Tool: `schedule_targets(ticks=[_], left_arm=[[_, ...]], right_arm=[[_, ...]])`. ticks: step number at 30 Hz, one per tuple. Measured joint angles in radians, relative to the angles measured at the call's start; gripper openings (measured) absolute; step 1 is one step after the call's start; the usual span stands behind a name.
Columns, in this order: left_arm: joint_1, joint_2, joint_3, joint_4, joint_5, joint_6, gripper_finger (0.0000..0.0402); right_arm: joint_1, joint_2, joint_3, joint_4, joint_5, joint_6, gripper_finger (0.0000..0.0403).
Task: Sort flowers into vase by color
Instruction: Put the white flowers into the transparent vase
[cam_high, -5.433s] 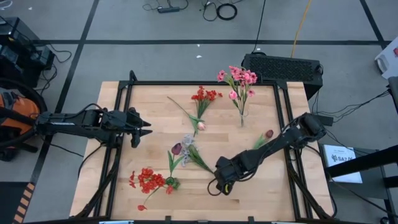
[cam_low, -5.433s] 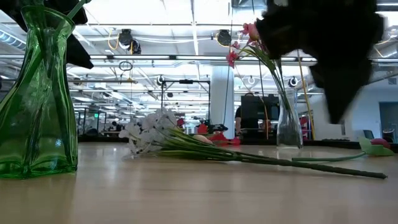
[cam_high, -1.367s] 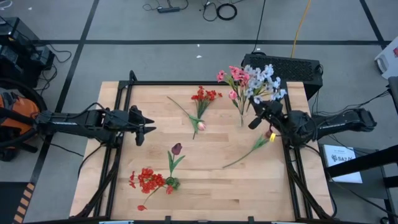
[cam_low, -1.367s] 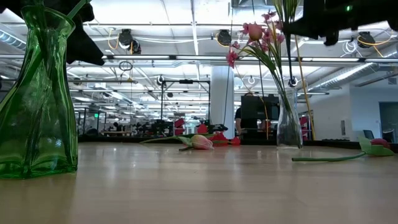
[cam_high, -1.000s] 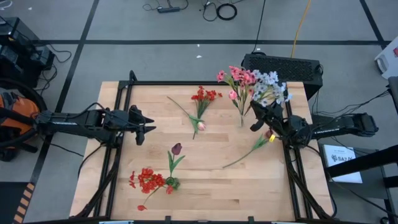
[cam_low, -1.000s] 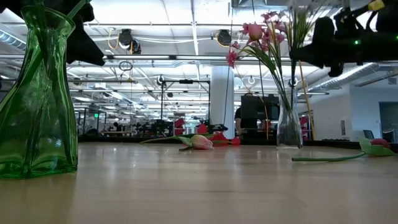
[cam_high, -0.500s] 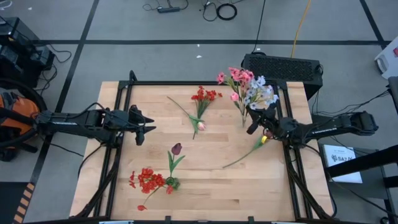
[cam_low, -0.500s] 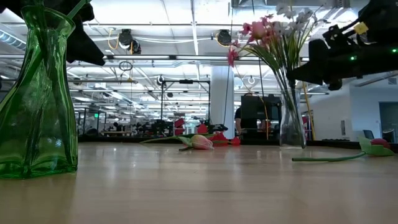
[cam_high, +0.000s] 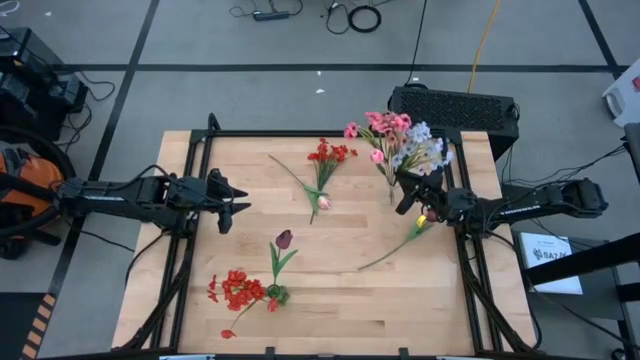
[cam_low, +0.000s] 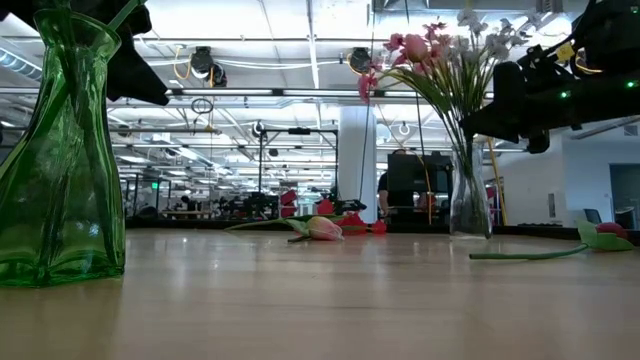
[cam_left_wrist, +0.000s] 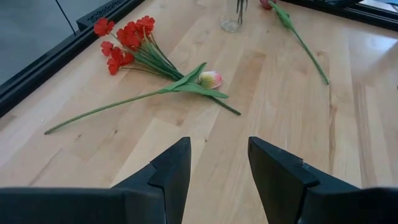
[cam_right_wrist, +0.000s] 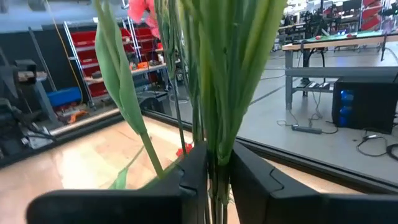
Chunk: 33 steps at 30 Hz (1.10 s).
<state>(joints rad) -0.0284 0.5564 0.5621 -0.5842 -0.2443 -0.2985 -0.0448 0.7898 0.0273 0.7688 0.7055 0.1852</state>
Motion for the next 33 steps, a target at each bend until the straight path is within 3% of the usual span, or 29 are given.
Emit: schedule_targets(ticks=[7, 12, 17, 23, 26, 33], left_arm=[[0.000, 0.000, 0.000, 0.000, 0.000, 0.000, 0.0168], [0.000, 0.000, 0.000, 0.000, 0.000, 0.000, 0.0168], [0.000, 0.000, 0.000, 0.000, 0.001, 0.000, 0.0168], [0.000, 0.000, 0.000, -0.001, 0.006, 0.000, 0.0168], [0.000, 0.000, 0.000, -0.002, 0.006, 0.000, 0.0168], [0.000, 0.000, 0.000, -0.003, 0.006, 0.000, 0.0168]], right_arm=[[0.000, 0.000, 0.002, 0.009, -0.004, 0.013, 0.0098], [0.000, 0.000, 0.073, -0.091, -0.004, 0.005, 0.0147], [0.001, 0.000, 0.253, -0.513, -0.006, 0.036, 0.0186], [0.001, 0.000, 0.517, -1.124, -0.006, 0.241, 0.0210], [0.001, 0.000, 0.617, -1.256, -0.025, 0.283, 0.0214], [0.001, 0.000, 0.752, -1.386, -0.164, 0.297, 0.0215]])
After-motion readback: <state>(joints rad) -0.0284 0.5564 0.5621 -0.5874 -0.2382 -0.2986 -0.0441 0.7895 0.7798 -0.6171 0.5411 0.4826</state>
